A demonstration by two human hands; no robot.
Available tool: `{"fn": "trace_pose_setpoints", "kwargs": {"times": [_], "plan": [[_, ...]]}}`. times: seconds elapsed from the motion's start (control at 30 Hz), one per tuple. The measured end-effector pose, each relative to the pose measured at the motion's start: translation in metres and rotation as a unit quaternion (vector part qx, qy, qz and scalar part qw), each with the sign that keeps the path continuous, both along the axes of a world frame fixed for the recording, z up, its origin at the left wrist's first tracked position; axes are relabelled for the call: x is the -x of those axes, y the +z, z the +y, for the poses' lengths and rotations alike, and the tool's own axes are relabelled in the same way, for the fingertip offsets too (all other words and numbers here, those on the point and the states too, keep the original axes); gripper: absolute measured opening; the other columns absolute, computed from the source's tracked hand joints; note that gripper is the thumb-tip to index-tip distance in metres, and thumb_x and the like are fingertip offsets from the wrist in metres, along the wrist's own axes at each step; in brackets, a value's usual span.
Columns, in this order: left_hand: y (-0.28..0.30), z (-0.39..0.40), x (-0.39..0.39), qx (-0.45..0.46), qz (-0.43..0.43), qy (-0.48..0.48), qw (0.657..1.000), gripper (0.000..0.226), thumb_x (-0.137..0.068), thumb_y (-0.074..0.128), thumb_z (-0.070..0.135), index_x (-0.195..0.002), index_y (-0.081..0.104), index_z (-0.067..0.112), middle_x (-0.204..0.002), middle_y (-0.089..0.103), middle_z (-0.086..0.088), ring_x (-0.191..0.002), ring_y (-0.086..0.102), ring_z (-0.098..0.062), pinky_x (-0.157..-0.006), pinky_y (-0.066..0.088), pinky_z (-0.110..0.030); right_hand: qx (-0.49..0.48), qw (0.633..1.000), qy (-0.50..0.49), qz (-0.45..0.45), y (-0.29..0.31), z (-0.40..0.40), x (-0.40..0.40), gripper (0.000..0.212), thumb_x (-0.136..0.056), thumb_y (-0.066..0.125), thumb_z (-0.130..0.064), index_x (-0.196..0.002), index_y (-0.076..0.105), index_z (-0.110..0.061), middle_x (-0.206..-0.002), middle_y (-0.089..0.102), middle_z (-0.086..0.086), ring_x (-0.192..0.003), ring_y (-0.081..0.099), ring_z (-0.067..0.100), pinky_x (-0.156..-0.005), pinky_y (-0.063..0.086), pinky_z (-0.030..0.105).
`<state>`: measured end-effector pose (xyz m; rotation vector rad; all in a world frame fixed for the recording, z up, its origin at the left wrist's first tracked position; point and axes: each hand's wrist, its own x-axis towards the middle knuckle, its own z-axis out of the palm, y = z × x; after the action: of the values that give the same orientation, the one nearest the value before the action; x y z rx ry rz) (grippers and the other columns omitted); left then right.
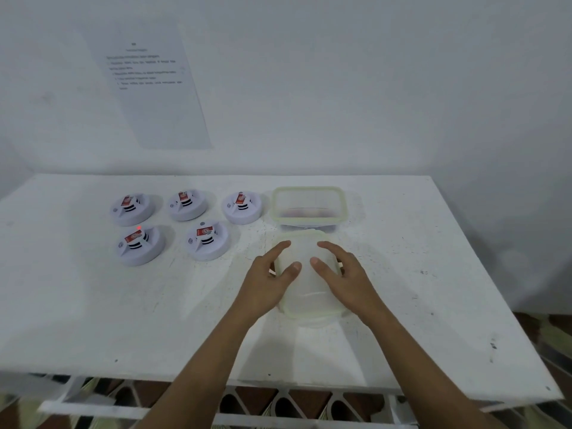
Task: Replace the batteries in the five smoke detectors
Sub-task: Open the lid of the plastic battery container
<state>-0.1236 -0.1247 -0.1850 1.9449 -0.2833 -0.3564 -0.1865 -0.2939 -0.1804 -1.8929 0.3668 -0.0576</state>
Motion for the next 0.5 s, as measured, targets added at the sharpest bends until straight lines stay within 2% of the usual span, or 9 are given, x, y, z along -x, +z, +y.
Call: {"fn": "trace_pose_setpoints", "kwargs": {"times": [0.17, 0.3, 0.4, 0.43, 0.5], "plan": [[0.003, -0.002, 0.004, 0.084, 0.018, 0.007, 0.996, 0.046, -0.085, 0.070, 0.036, -0.128, 0.055, 0.045, -0.125, 0.058, 0.020, -0.105, 0.059, -0.006, -0.084, 0.054, -0.023, -0.041, 0.999, 0.035, -0.002, -0.003, -0.004, -0.007, 0.039, -0.084, 0.070, -0.054, -0.117, 0.048, -0.055, -0.128, 0.051, -0.007, -0.112, 0.057, 0.017, -0.090, 0.057, 0.039], [-0.001, -0.001, 0.005, 0.138, 0.028, 0.013, 0.990, 0.047, -0.083, 0.074, 0.029, -0.127, 0.058, 0.040, -0.123, 0.061, 0.020, -0.099, 0.063, 0.000, -0.084, 0.056, -0.025, -0.062, 0.996, 0.063, -0.020, 0.002, -0.003, -0.008, 0.038, -0.089, 0.069, -0.042, -0.119, 0.046, -0.044, -0.116, 0.055, -0.018, -0.099, 0.061, 0.005, -0.069, 0.056, 0.019], [-0.007, -0.001, 0.001, 0.152, 0.029, 0.033, 0.987, 0.047, -0.076, 0.079, 0.037, -0.120, 0.062, 0.042, -0.107, 0.060, 0.011, -0.092, 0.060, -0.007, -0.091, 0.052, -0.040, -0.048, 0.997, 0.048, -0.033, 0.003, -0.004, -0.010, 0.039, -0.086, 0.073, -0.042, -0.118, 0.050, -0.045, -0.114, 0.057, -0.020, -0.098, 0.062, 0.004, -0.069, 0.055, 0.018], [-0.008, -0.001, -0.001, 0.147, 0.028, 0.036, 0.988, 0.046, -0.075, 0.079, 0.039, -0.118, 0.063, 0.043, -0.104, 0.057, 0.009, -0.091, 0.057, -0.008, -0.093, 0.051, -0.040, -0.045, 0.998, 0.039, -0.037, 0.003, -0.005, -0.011, 0.039, -0.084, 0.075, -0.041, -0.117, 0.052, -0.045, -0.113, 0.058, -0.021, -0.097, 0.062, 0.004, -0.069, 0.056, 0.019], [-0.006, 0.000, -0.002, 0.137, 0.029, 0.030, 0.990, 0.044, -0.079, 0.077, 0.036, -0.120, 0.063, 0.040, -0.110, 0.062, 0.016, -0.096, 0.062, 0.000, -0.093, 0.052, -0.027, -0.045, 0.998, 0.033, -0.038, 0.003, -0.006, -0.013, 0.039, -0.083, 0.076, -0.040, -0.117, 0.055, -0.044, -0.113, 0.058, -0.022, -0.097, 0.061, 0.003, -0.069, 0.056, 0.017]]}}
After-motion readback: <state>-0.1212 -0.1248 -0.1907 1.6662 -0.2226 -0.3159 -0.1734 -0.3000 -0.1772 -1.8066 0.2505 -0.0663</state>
